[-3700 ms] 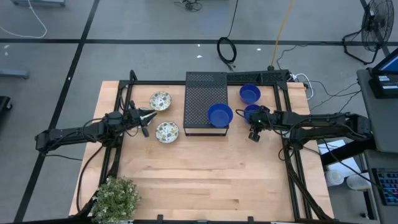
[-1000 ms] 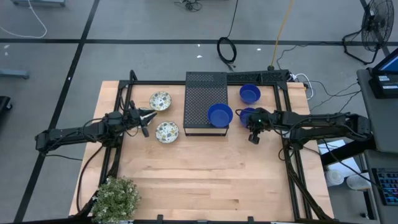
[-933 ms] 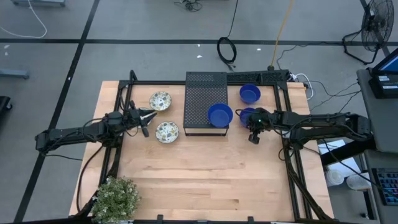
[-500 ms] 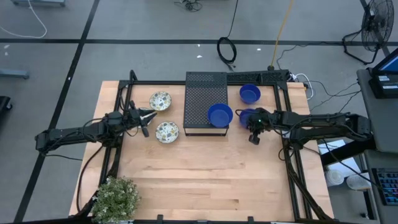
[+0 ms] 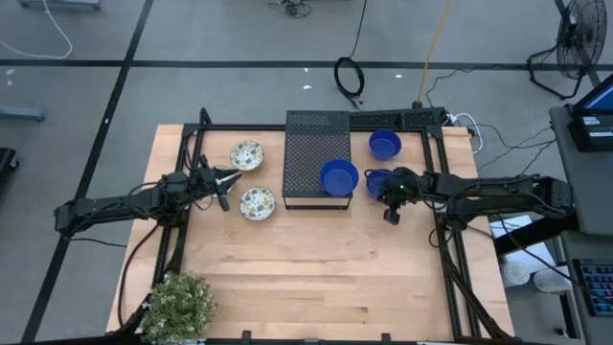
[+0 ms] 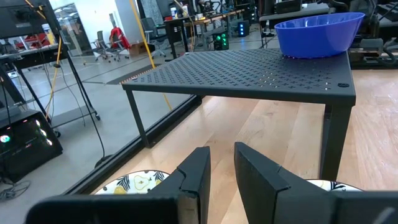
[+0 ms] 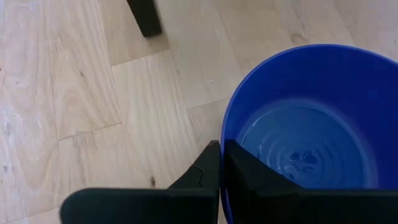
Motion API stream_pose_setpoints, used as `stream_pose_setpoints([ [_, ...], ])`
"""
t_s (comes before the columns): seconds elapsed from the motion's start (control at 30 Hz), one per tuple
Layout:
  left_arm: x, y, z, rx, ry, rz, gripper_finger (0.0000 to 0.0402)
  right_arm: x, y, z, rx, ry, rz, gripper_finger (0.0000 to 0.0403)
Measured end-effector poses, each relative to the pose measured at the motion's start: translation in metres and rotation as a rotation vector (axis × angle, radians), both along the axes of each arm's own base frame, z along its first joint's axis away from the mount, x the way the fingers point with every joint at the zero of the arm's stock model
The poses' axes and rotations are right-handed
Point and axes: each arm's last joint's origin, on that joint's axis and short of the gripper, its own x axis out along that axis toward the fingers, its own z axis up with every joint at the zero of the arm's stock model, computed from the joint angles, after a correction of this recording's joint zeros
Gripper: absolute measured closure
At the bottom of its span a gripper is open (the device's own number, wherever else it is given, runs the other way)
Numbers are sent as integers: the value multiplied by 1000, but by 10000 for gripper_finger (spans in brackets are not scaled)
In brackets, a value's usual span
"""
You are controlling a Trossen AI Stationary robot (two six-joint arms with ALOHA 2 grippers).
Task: Pick & Place Mini bowls
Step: Stack the bottom blue bowl on the blue bowl on the shelf
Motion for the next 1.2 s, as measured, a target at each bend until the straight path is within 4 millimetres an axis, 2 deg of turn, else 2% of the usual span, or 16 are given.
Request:
stream_pose_setpoints([
  [0.5,0,0,0,0,0,0,325,0,0,0,-5,3,13,400],
  [0.77,0,0,0,0,0,0,325,1,3,0,92,-37,35,400],
  [1.2,0,0,0,0,0,0,325,3,2,1,90,-58,39,399],
])
